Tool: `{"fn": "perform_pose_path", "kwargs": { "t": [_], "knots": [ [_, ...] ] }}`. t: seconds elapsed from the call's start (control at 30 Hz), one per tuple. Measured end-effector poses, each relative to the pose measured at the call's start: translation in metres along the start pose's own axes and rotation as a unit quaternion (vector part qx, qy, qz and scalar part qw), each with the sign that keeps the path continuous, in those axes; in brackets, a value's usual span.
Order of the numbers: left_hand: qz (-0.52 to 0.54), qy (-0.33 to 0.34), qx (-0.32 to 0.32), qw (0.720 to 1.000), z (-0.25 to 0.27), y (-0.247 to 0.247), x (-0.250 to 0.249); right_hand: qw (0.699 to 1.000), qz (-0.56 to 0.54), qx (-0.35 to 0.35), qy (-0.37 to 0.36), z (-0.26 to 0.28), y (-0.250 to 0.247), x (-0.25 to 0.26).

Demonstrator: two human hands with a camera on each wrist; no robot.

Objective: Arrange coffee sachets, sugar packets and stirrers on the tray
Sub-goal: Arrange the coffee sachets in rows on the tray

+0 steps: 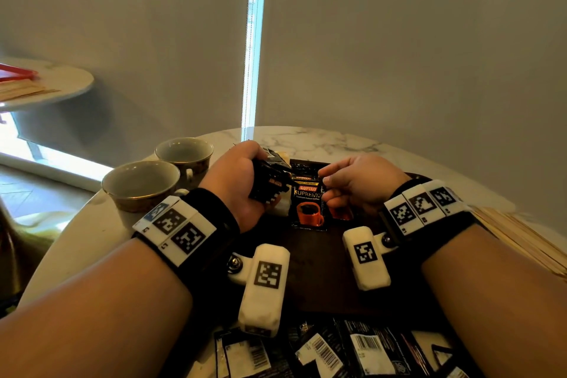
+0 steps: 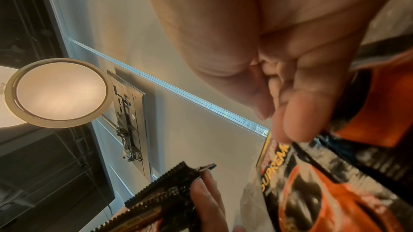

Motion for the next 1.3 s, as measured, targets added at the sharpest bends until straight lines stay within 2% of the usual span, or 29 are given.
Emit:
{"fn": "perform_pose_path", "kwargs": {
  "t": [0.8, 0.87, 0.93, 1.03, 1.13, 1.3],
  "knots": [
    [0.032, -0.002, 0.022, 0.999, 0.008, 0.006, -0.004, 0.999, -0.013, -0.015, -0.050, 0.001, -0.005, 0.013],
    [0.035, -0.002, 0.029, 0.999, 0.009, 0.008, -0.004, 0.997, -0.002, -0.005, -0.074, 0.004, -0.005, 0.019],
    [0.037, 0.001, 0.041, 0.998, 0.010, 0.011, -0.006, 0.990, 0.020, 0.013, -0.136, 0.013, -0.004, 0.034],
    [0.036, 0.011, 0.080, 0.996, 0.012, 0.020, -0.009, 0.970, 0.041, 0.080, -0.227, 0.035, 0.006, 0.055],
    [0.029, 0.014, 0.101, 0.994, 0.014, 0.024, -0.008, 0.953, 0.081, 0.140, -0.256, 0.053, 0.023, 0.064],
    [0.021, 0.009, 0.107, 0.994, 0.015, 0.025, -0.008, 0.945, 0.102, 0.118, -0.288, 0.064, 0.030, 0.068]
  ]
}}
Point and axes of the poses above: each hand's wrist, its own z-axis away from the middle knuckle, its own y-axis out of the palm, x = y × z, the point moved 10 cm from there along -z, towards the middle knuckle, and after that the axes turned 6 degrees about y, right-handed, at the moved point
